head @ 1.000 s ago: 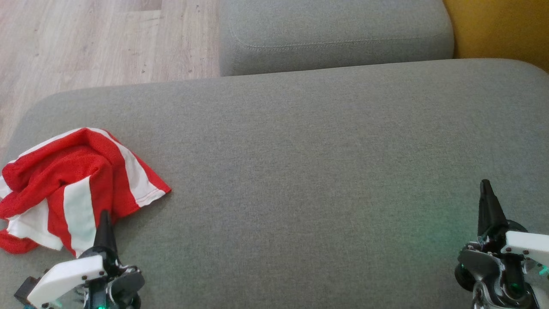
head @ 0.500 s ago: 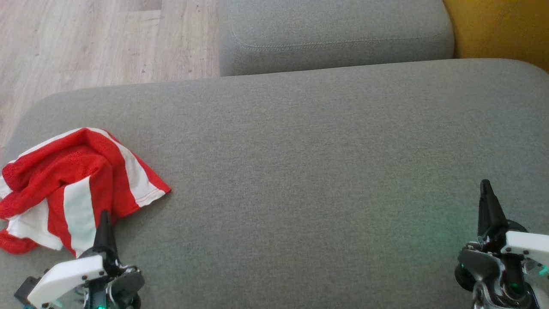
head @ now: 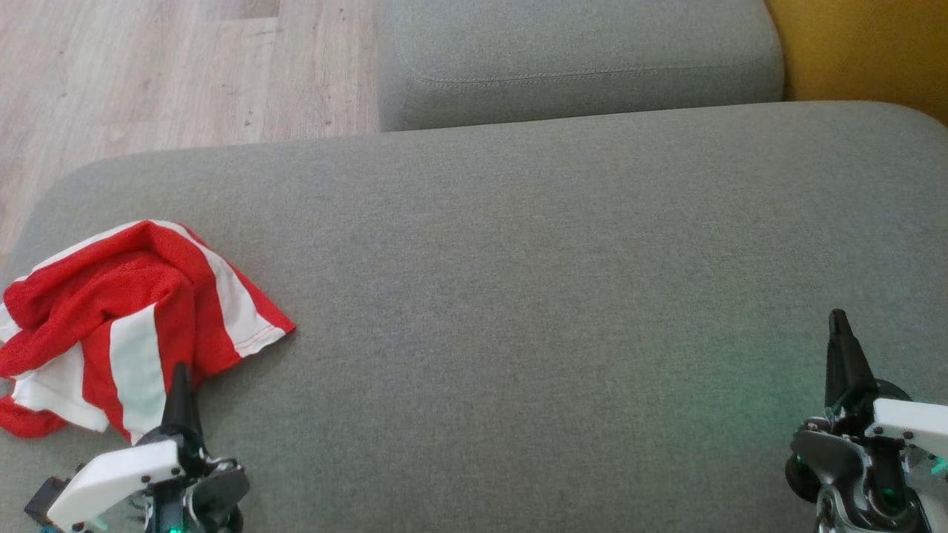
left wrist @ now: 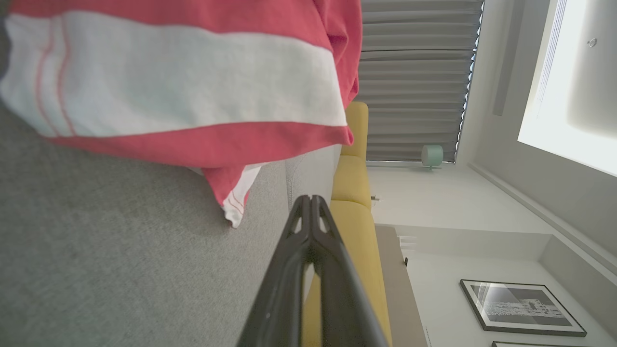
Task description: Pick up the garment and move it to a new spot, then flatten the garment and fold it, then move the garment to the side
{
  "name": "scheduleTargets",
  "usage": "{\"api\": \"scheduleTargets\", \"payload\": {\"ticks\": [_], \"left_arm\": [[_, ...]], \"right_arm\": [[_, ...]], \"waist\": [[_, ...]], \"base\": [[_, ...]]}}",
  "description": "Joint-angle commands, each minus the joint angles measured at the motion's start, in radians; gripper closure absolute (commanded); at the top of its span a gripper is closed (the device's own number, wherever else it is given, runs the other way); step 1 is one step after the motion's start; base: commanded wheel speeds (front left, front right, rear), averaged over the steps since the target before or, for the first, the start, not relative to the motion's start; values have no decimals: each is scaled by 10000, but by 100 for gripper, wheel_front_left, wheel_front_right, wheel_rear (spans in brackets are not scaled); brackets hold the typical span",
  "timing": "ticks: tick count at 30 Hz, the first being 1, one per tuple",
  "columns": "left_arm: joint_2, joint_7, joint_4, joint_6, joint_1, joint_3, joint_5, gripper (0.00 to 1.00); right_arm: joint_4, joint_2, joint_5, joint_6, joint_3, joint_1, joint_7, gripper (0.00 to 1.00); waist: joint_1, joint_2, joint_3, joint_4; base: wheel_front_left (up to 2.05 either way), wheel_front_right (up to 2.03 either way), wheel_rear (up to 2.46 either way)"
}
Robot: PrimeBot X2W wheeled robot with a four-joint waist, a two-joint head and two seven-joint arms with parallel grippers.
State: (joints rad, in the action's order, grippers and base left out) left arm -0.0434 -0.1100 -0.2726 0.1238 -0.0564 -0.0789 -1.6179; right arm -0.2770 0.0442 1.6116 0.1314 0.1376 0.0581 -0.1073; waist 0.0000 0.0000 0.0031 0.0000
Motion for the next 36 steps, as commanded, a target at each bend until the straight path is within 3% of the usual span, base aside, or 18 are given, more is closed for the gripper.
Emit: {"api": "scheduleTargets", "payload": {"ticks": [1,36], "left_arm": [[-68,-29,278,69,-515,-345,89,100],[-68,-29,278,69,-515,-345,89,100]], "right_arm": [[322,60,-26,-7,-242,498,-56,100],[322,60,-26,-7,-242,498,-56,100]], "waist": [[0,0,0,0],[0,0,0,0]], "base": [[0,0,0],[0,0,0]]}}
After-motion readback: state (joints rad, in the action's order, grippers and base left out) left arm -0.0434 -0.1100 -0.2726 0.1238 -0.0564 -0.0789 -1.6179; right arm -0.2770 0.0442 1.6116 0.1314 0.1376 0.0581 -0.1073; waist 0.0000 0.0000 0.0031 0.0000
